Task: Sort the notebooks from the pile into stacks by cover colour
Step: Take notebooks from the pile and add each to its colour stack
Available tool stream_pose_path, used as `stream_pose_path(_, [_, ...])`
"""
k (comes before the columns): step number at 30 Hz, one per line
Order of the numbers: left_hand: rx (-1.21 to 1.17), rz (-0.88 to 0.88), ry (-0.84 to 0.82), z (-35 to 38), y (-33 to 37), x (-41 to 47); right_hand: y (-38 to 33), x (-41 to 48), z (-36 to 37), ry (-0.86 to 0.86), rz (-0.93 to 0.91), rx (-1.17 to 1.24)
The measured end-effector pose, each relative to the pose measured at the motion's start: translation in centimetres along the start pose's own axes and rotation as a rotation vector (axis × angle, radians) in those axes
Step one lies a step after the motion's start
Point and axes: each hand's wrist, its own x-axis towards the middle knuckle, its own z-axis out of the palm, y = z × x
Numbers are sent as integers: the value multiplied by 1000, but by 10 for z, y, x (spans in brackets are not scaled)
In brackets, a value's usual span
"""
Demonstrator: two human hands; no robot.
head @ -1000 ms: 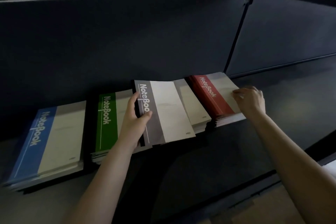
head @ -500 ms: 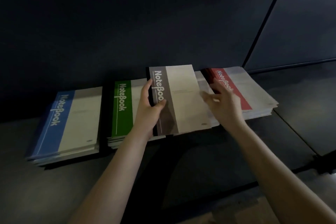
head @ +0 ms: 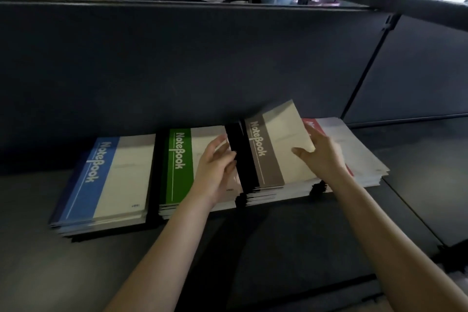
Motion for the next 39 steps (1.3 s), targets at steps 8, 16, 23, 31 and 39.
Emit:
stream_pose_path(8, [91, 105, -70, 7, 4, -10, -6, -7, 13, -59, 47, -153])
stream_pose_path(16, [814, 502, -68, -27, 30, -26, -8, 1, 24, -28, -47, -278])
stream_pose_path(23, [1181, 631, 50, -85, 41, -42, -64, -8, 55, 16, -258, -178])
stream_pose_path(31, [1378, 627, 160, -157, 84, -76, -158, -43, 116, -110, -480, -77])
stream_pose_path(39, [1441, 602, 373, -250, 150, -120, -265, -80, 192, -303, -636, -25])
